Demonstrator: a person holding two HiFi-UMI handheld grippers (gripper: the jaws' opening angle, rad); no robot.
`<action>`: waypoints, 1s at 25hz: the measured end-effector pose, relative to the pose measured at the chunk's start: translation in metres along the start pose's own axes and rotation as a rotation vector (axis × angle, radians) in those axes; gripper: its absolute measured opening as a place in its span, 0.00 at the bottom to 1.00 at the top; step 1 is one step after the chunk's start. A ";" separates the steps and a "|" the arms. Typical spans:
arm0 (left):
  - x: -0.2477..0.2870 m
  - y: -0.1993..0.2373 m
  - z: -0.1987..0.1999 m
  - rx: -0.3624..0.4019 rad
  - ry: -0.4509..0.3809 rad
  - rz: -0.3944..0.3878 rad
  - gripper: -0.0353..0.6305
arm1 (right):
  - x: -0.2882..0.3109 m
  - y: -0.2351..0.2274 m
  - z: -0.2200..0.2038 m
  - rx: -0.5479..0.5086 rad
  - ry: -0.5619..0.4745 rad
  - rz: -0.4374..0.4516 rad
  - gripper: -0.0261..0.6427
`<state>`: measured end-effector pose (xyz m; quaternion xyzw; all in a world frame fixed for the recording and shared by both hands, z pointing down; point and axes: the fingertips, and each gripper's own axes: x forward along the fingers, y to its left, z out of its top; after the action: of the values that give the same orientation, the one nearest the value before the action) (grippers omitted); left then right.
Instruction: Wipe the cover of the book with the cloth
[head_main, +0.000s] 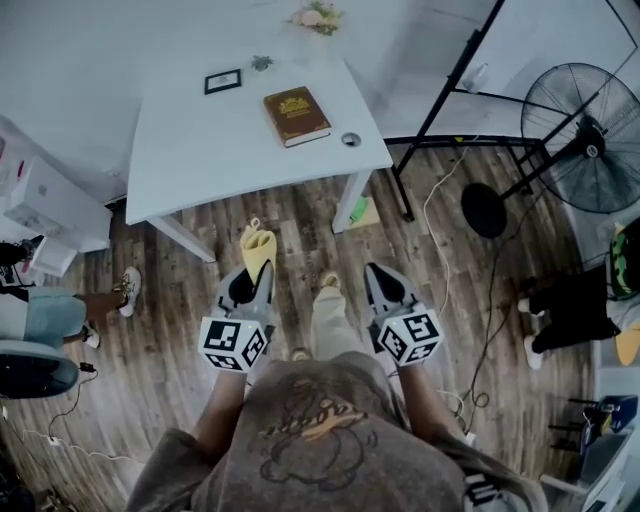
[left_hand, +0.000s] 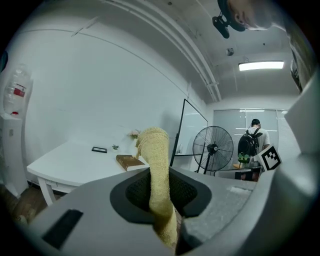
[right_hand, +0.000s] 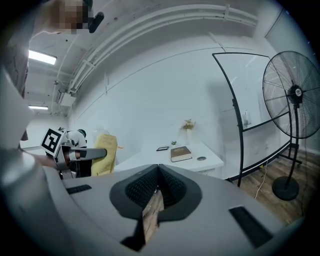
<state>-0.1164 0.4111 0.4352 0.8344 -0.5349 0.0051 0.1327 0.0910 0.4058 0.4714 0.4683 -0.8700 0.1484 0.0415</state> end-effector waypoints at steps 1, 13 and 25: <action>0.007 0.006 0.001 -0.001 -0.003 0.002 0.15 | 0.009 -0.004 0.000 0.002 0.002 0.003 0.04; 0.119 0.071 0.037 -0.024 0.002 0.053 0.15 | 0.145 -0.051 0.044 -0.007 0.031 0.086 0.05; 0.253 0.114 0.075 -0.056 0.007 0.148 0.15 | 0.251 -0.149 0.090 0.004 0.061 0.143 0.04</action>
<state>-0.1203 0.1237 0.4255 0.7885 -0.5947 0.0027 0.1571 0.0798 0.1003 0.4711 0.4002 -0.8994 0.1668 0.0562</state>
